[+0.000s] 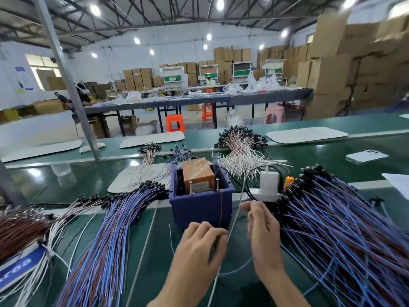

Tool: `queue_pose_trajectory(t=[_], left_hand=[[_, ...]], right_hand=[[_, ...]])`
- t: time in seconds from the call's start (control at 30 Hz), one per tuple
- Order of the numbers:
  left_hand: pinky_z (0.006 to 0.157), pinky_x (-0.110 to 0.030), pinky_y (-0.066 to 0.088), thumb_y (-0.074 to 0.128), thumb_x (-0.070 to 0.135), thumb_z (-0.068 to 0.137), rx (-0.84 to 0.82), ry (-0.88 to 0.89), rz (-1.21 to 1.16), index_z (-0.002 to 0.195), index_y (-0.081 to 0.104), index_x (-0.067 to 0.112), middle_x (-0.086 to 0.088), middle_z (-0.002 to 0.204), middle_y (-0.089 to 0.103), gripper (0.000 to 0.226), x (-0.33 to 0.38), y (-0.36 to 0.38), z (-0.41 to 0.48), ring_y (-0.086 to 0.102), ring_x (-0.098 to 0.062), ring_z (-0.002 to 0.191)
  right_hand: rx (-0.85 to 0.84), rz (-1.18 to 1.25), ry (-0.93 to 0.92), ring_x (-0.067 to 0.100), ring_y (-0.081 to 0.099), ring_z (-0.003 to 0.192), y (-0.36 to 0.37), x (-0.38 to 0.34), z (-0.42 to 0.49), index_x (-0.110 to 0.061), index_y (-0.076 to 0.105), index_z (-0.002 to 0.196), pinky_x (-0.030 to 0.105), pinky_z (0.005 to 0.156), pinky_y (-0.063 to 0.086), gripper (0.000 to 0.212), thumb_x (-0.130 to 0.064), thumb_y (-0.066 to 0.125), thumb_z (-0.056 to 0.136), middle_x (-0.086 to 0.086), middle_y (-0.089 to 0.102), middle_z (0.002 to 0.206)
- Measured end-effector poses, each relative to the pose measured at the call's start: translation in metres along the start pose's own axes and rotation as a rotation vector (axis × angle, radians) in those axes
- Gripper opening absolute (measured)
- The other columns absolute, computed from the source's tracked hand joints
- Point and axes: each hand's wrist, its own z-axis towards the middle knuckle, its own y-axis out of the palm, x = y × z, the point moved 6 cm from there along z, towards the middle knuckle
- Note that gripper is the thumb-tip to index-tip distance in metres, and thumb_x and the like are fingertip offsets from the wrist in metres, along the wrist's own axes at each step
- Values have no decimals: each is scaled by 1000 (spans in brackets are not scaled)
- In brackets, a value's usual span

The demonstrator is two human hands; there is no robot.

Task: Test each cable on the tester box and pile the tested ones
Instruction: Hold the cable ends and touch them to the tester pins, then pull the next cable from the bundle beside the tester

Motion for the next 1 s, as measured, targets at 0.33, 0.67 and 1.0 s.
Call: queue_pose_trajectory(t=[0.33, 0.67, 1.0], left_hand=[[62, -12, 44, 58, 22, 95, -136, 144, -456, 98, 67, 27, 21, 74, 63, 11, 114, -37, 84, 60, -1, 66], [48, -19, 45, 54, 23, 103, 198, -175, -910, 96, 64, 13, 6, 75, 71, 16, 132, -53, 174, 58, -10, 49], [51, -21, 46, 53, 25, 104, -133, -267, -731, 86, 63, 18, 4, 77, 70, 22, 160, 84, 220, 59, -6, 47]], right_hand=[[-111, 102, -473, 4, 49, 65, -21, -179, -2, -33, 68, 104, 25, 63, 42, 27, -34, 41, 104, -8, 52, 72], [-30, -208, -249, 1, 46, 50, -100, -173, 13, -33, 69, 107, 12, 47, 36, 21, -29, 49, 105, -16, 57, 65], [201, -1053, -213, 3, 59, 68, -222, -162, 37, -37, 68, 104, 27, 57, 44, 15, -39, 53, 101, -14, 65, 74]])
